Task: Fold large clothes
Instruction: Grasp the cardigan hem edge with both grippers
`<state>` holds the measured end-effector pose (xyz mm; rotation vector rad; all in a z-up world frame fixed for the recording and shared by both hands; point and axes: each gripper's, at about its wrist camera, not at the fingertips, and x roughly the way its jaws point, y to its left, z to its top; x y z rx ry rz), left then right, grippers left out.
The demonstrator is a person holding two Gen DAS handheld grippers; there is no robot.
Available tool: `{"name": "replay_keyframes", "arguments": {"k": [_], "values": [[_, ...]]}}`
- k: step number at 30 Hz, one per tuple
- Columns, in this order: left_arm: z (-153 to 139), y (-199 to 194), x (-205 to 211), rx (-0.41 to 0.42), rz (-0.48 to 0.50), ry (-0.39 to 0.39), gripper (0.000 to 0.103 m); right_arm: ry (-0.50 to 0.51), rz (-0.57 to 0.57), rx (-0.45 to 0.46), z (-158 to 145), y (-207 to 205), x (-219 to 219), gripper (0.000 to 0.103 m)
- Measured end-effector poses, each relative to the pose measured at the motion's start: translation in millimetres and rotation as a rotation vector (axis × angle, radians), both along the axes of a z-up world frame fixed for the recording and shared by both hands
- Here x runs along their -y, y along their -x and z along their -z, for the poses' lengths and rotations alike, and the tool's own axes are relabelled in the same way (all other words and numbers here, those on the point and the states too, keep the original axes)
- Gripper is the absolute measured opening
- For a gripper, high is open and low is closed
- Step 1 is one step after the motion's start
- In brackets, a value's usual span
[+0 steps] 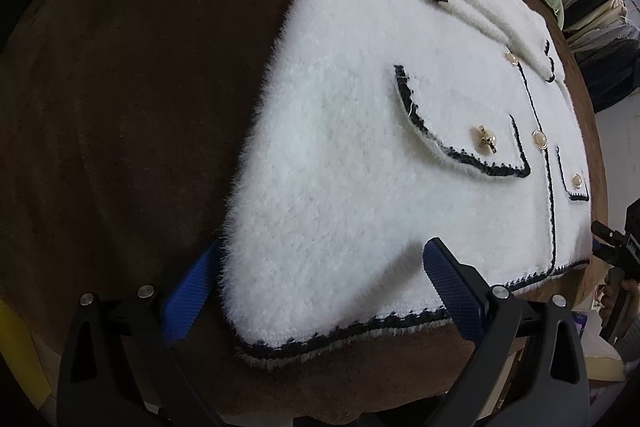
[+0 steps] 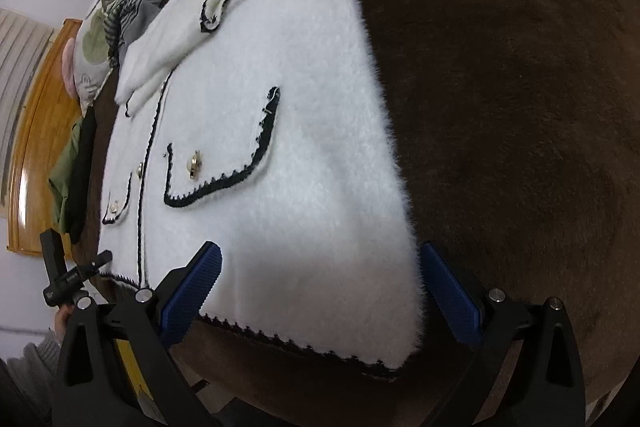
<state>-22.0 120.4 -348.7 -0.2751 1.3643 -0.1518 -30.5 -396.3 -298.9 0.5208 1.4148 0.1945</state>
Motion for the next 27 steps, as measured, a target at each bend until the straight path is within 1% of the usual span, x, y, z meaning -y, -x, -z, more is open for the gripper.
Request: {"name": "replay_keyframes", "arguments": {"k": [2, 4, 6, 10, 13, 15, 17, 18, 20, 22, 23, 24, 25, 26, 27], "values": [[-0.4, -0.9, -1.5, -0.002, -0.013, 0.014, 0.096, 0.004, -0.018, -0.01, 1.2, -2.5, -1.9, 0.098], [-1.4, -1.8, -2.1, -0.004, -0.028, 0.038, 0.096, -0.007, -0.006, -0.016, 2.5, -3.1, 1.2, 0.098], [-2.8, -1.3, -3.7, -0.006, -0.023, 0.053, 0.096, -0.016, 0.01, -0.02, 2.3, -3.7, 1.7, 0.098], [-7.6, -0.7, 8.1, -0.004, 0.011, 0.08, 0.096, -0.028, 0.01, -0.022, 1.6, -3.2, 2.5, 0.098], [-13.5, -1.2, 14.3, 0.008, 0.01, 0.095, 0.095, -0.041, 0.011, -0.025, 0.3, -4.9, 2.7, 0.098], [-15.4, -0.8, 17.0, 0.011, 0.007, 0.091, 0.092, -0.049, 0.001, -0.025, -0.9, -6.0, 1.2, 0.098], [-14.4, -3.0, 20.7, 0.001, 0.003, 0.069, 0.089, -0.042, -0.021, -0.026, -1.8, -6.7, -3.1, 0.098], [-13.4, -3.4, 22.9, -0.001, 0.001, 0.06, 0.086, -0.033, -0.029, -0.029, -1.7, -7.2, -5.2, 0.098], [-12.8, -2.1, 21.3, 0.0, -0.005, 0.046, 0.085, -0.008, -0.037, -0.032, -0.9, -7.2, -7.4, 0.095], [-16.1, 0.1, 23.1, 0.014, -0.003, 0.046, 0.079, 0.01, -0.027, -0.037, -0.9, -5.5, -4.9, 0.086], [-17.6, 0.6, 25.9, 0.018, 0.004, 0.038, 0.074, 0.015, -0.021, -0.04, -0.7, -4.6, -3.3, 0.084], [-18.9, 1.1, 29.3, 0.022, 0.01, 0.029, 0.067, 0.013, -0.016, -0.045, -0.6, -3.7, -1.7, 0.079], [-19.1, 1.5, 30.6, 0.023, 0.012, 0.022, 0.064, 0.012, -0.009, -0.05, -0.6, -2.5, 1.7, 0.072], [-18.3, 1.8, 31.6, 0.02, 0.011, 0.019, 0.057, 0.013, -0.004, -0.055, -0.8, -1.7, 4.9, 0.069], [-17.0, 1.9, 32.2, 0.016, 0.006, 0.021, 0.052, 0.014, -0.003, -0.061, -1.0, -1.1, 7.8, 0.063]]}}
